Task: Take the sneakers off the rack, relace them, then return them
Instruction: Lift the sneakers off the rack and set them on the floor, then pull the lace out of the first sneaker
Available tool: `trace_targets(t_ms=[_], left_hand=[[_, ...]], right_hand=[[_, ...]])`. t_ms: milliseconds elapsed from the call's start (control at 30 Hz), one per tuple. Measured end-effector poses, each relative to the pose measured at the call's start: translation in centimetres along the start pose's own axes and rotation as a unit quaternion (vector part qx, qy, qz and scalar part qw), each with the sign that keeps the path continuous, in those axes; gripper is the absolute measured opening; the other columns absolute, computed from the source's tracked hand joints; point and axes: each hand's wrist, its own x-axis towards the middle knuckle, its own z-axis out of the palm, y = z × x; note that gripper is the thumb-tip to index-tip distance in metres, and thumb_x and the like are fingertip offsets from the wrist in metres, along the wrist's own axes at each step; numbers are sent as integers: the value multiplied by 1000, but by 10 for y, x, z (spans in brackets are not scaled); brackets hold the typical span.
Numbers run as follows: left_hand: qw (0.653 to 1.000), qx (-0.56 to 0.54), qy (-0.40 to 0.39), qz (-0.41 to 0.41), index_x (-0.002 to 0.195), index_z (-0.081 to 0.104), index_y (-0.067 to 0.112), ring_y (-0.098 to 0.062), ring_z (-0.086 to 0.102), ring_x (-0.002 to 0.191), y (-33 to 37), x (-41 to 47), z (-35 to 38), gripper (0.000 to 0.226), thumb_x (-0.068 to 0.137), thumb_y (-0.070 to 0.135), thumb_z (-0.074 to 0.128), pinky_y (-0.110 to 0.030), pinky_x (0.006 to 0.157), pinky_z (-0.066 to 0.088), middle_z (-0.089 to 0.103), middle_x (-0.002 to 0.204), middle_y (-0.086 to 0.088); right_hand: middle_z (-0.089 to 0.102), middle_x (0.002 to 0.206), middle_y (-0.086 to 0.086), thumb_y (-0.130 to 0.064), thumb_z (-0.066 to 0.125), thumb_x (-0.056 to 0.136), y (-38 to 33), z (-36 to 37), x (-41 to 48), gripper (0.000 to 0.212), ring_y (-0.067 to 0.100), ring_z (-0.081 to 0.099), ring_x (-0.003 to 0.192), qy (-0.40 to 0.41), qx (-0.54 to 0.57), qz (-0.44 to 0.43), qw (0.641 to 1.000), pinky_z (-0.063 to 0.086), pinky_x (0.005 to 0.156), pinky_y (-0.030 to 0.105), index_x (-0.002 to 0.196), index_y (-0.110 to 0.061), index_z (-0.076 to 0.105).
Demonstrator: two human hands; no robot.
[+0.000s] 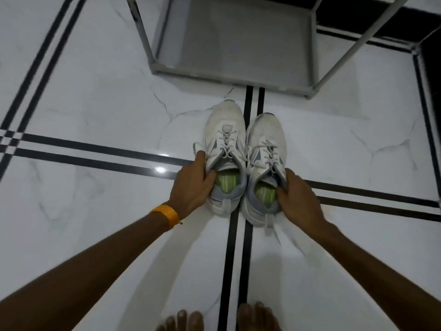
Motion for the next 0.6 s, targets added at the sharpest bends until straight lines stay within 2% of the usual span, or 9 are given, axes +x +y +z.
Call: trace_targets(t_ms=[33, 67, 100, 167, 200, 267, 333, 467, 600], left_hand=[[1000, 17, 6, -2, 97, 45, 19, -6, 53, 54, -1, 0, -5, 22, 96, 40, 48, -21, 48, 34, 53, 62, 12], [999, 34, 28, -11, 99, 48, 20, -5, 53, 54, -2, 2, -12, 30, 94, 50, 48, -19, 48, 34, 53, 62, 13], [996, 51, 66, -15, 103, 50, 20, -5, 53, 55, -4, 4, -19, 37, 92, 55, 48, -17, 48, 34, 54, 64, 11], [988, 64, 139, 19, 109, 53, 19, -7, 52, 61, -7, 12, -30, 37, 92, 51, 52, -15, 55, 36, 59, 78, 6], [987, 54, 144, 47, 112, 55, 18, -9, 52, 66, -5, 18, -33, 32, 94, 44, 53, -16, 60, 37, 62, 90, 5], [992, 15, 79, 96, 115, 59, 19, -10, 54, 74, 1, 28, -31, 24, 97, 33, 52, -20, 71, 42, 64, 109, 4], [992, 7, 0, 123, 107, 64, 15, -16, 60, 83, 7, 34, -25, 18, 97, 24, 52, -27, 76, 47, 67, 107, -1], [993, 57, -7, 101, 92, 60, 7, -18, 55, 81, 11, 37, -24, 15, 95, 21, 55, -15, 61, 35, 63, 92, -5], [995, 72, -15, 66, 94, 55, 2, -28, 57, 82, 19, 31, -20, 19, 98, 19, 47, -29, 65, 43, 64, 94, -17]], right_hand=[[52, 119, 13, -35, 53, 90, -5, -10, -1, 48, 35, 58, 104, 0, -72, 11, 997, 47, 72, 37, 131, -11, 43], [47, 128, 12, -44, 55, 88, -13, -24, -2, 59, 34, 57, 107, 31, -121, 17, 992, 48, 75, 40, 136, -13, 38], [44, 133, 10, -45, 57, 87, -25, -34, -3, 61, 31, 58, 106, 84, -124, -6, 989, 49, 77, 41, 137, -14, 40], [54, 127, 3, -32, 58, 90, -51, -45, 0, 41, 24, 63, 90, 154, -16, -107, 982, 48, 77, 34, 128, -15, 54], [62, 114, 2, -23, 57, 92, -62, -45, 6, 31, 20, 65, 80, 126, 53, -133, 982, 49, 73, 29, 122, -15, 61], [70, 92, 6, -14, 53, 95, -81, -33, 18, 24, 21, 67, 66, 6, 122, -120, 985, 54, 62, 30, 117, -10, 64], [72, 87, 17, -8, 52, 95, -90, -20, 28, 21, 29, 69, 65, -41, 96, -120, 987, 59, 61, 38, 109, -4, 66], [72, 77, 18, -4, 59, 89, -92, -7, 35, 14, 26, 67, 62, 8, 51, -143, 988, 59, 69, 42, 83, 1, 70], [62, 62, 13, -6, 61, 88, -94, -2, 33, 37, 29, 66, 63, 2, -14, -142, 990, 58, 67, 44, 53, -12, 48]])
